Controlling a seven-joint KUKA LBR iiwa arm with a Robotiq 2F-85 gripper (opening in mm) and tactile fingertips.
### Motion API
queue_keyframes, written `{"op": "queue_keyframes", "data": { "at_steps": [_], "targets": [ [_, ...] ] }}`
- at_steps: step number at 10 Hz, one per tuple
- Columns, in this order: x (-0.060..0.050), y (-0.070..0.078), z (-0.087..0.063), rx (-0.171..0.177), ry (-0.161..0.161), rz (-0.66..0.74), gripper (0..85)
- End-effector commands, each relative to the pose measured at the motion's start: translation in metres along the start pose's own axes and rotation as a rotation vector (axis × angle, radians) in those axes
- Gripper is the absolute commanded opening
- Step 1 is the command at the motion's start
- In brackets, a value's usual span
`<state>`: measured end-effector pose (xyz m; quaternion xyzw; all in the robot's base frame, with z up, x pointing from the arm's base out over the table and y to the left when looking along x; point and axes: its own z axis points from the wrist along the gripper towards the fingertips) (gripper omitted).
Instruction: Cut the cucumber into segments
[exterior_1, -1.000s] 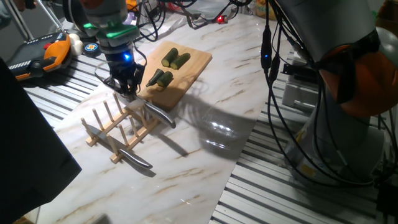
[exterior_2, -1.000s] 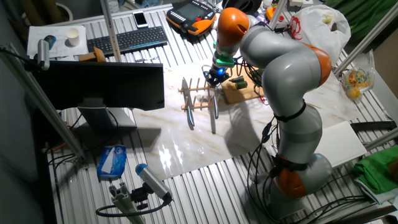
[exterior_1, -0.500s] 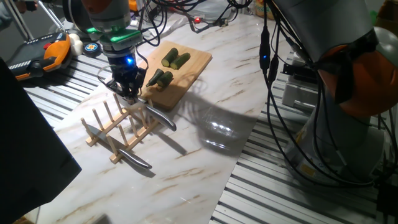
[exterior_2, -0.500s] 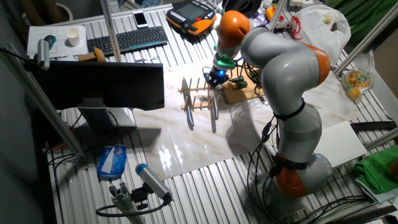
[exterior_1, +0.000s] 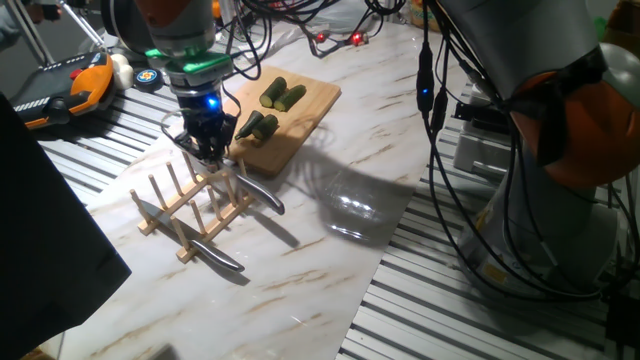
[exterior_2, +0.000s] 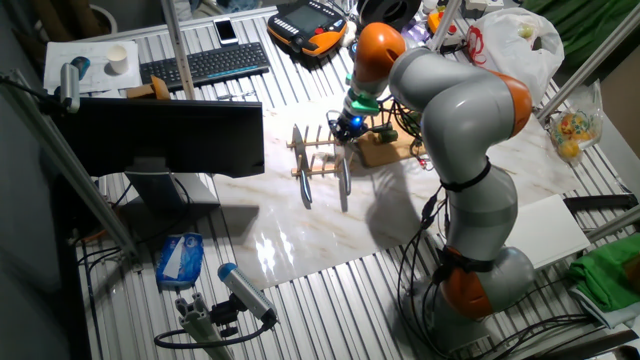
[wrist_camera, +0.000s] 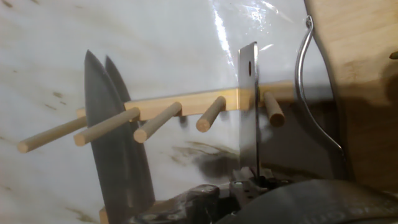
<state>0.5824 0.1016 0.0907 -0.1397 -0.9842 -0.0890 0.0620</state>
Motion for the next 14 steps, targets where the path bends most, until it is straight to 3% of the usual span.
{"op": "queue_keyframes", "data": {
  "at_steps": [1,3,5,11,14],
  "targets": [
    [0.000,0.000,0.000,0.000,-0.002,0.004,21.3],
    [0.000,0.000,0.000,-0.001,-0.005,0.008,34.0],
    [0.001,0.000,0.000,-0.003,-0.009,0.010,40.3],
    [0.002,0.004,-0.008,-0.005,-0.015,0.016,46.0],
    [0.005,0.007,-0.034,0.020,0.001,0.022,47.0]
  ]
}}
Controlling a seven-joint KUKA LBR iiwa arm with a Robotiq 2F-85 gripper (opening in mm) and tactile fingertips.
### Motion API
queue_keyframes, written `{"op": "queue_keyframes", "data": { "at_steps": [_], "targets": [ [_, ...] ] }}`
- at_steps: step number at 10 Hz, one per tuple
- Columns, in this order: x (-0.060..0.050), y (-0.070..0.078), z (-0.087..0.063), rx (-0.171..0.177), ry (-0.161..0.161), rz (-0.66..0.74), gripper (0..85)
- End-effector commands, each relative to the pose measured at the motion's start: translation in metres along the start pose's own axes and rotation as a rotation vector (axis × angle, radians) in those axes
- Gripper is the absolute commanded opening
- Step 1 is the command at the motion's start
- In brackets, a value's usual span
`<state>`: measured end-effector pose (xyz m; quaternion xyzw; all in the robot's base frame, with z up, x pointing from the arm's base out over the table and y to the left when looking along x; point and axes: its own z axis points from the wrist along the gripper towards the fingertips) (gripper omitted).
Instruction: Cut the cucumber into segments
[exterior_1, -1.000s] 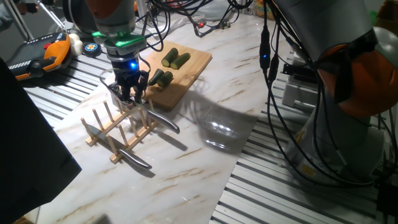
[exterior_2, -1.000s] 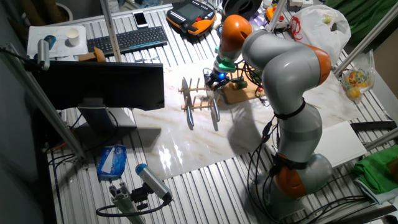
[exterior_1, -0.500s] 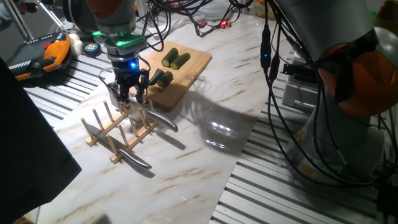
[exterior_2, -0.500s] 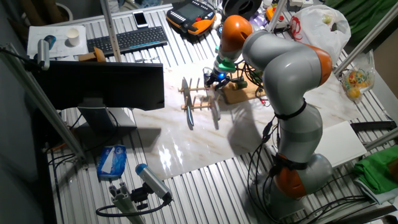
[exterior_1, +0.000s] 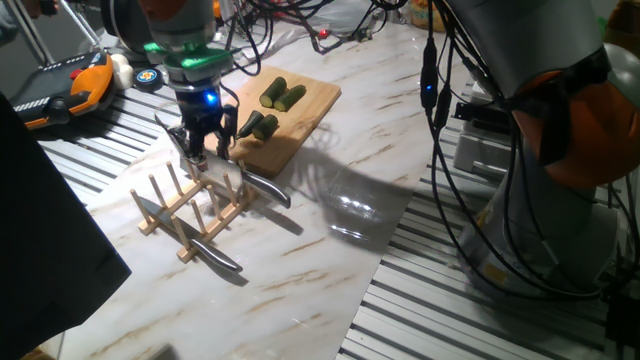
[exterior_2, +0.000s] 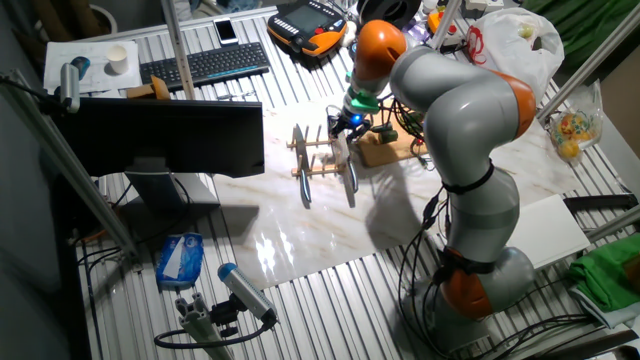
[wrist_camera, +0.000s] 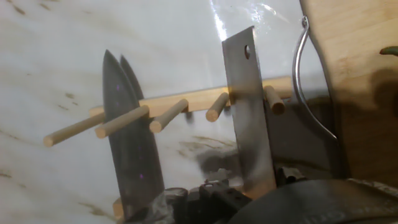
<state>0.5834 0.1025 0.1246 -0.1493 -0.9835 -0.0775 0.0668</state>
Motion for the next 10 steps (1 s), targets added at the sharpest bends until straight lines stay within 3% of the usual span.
{"op": "queue_keyframes", "data": {
  "at_steps": [1,3,5,7,10],
  "targets": [
    [0.000,-0.002,-0.015,0.007,0.008,-0.003,47.3],
    [-0.008,-0.017,-0.042,0.021,0.028,-0.029,47.3],
    [-0.010,-0.026,-0.055,0.085,-0.001,-0.044,44.7],
    [-0.010,-0.034,-0.062,0.169,-0.035,-0.085,35.7],
    [-0.013,-0.046,-0.068,0.198,-0.049,-0.148,35.7]
  ]
}}
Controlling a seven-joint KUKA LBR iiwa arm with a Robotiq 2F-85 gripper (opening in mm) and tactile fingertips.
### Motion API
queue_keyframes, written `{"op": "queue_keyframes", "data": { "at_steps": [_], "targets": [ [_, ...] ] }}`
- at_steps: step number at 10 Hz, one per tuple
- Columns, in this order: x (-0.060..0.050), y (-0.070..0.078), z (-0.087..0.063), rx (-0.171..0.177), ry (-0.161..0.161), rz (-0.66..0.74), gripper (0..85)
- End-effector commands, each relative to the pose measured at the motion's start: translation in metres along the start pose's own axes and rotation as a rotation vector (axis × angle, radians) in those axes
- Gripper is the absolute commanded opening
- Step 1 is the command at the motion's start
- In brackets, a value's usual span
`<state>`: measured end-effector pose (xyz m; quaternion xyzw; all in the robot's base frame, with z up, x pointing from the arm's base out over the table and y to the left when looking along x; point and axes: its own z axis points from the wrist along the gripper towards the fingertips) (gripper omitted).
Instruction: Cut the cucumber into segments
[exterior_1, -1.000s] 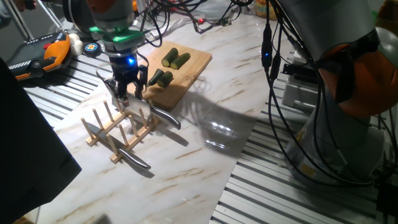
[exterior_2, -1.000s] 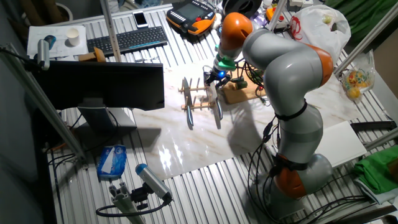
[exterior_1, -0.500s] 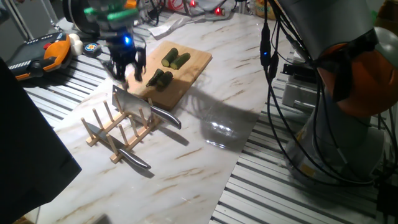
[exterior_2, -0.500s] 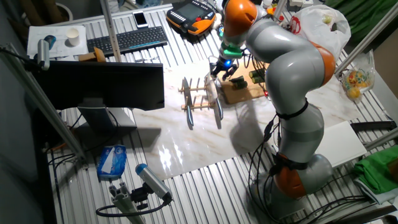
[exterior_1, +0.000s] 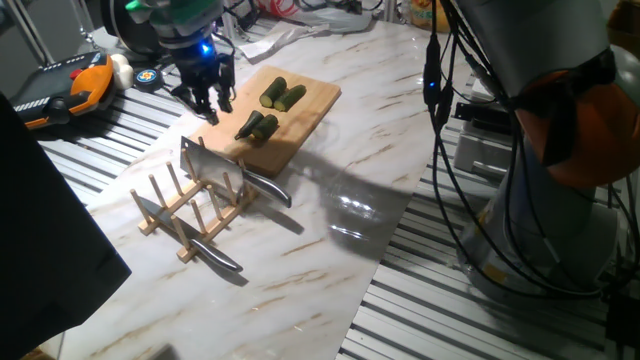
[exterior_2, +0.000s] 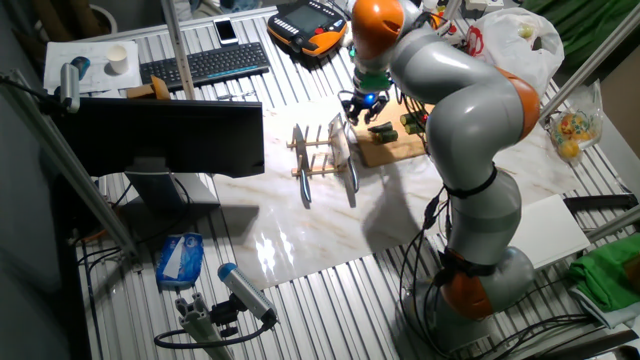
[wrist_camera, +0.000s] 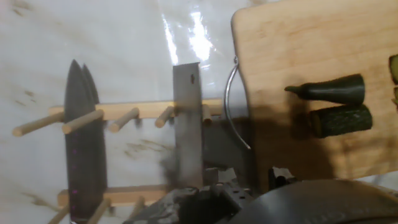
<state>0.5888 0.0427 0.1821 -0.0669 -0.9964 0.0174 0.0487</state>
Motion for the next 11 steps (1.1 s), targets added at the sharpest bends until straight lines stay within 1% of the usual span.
{"op": "queue_keyframes", "data": {
  "at_steps": [1,2,4,7,9,10,11],
  "targets": [
    [0.002,-0.004,0.000,0.007,-0.018,-0.023,36.7],
    [0.004,-0.006,-0.001,0.012,-0.029,-0.040,39.0],
    [0.005,-0.014,-0.002,0.009,-0.040,-0.069,39.3],
    [0.005,-0.031,-0.003,0.003,-0.053,-0.102,44.3],
    [0.003,-0.041,0.001,-0.007,-0.060,-0.109,46.7],
    [0.003,-0.043,0.002,-0.010,-0.058,-0.109,47.0],
    [0.003,-0.043,0.001,-0.004,-0.060,-0.109,47.3]
  ]
}}
